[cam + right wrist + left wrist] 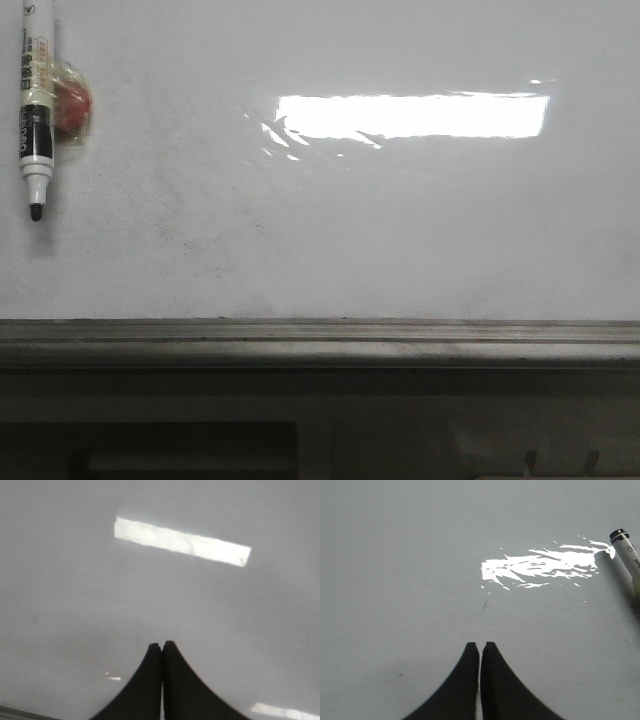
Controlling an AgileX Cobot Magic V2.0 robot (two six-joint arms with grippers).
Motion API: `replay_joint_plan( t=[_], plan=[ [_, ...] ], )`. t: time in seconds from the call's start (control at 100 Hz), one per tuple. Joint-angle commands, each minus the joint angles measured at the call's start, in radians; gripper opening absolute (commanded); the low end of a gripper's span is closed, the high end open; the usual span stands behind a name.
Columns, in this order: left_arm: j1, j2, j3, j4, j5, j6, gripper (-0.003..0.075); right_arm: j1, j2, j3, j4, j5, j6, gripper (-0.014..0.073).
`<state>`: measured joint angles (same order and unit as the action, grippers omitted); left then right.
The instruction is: Write number 6 on whiteboard
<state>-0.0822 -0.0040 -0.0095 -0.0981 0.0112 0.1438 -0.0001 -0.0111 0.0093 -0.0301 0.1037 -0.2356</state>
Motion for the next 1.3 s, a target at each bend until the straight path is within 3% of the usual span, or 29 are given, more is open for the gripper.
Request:
replay_joint_plan(
  t=[0.0,0.94,1.07,1.29],
  plan=[
    [0.004,-0.031,0.049,-0.009,-0.081,-0.007,-0.002,-0.007,-0.017,0.024,-0.011,-0.089,-0.003,-0.0065],
    [0.004,-0.031,0.049,-0.009,-0.081,-0.007,-0.002,-0.007,-0.017,0.024,0.004,-0.104,-0.003,-0.0065],
    [0.004,-0.031,0.049,-0.095,-0.081,-0.007,-0.002,-0.007,-0.017,0.024,0.155,-0.137,-0.003,-0.0065],
    [0.004,-0.031,0.049,-0.467,-0.09,-0.007,-0.002,-0.007,-0.017,0.024,0.576,-0.156,-0.003,-0.0065]
  ],
)
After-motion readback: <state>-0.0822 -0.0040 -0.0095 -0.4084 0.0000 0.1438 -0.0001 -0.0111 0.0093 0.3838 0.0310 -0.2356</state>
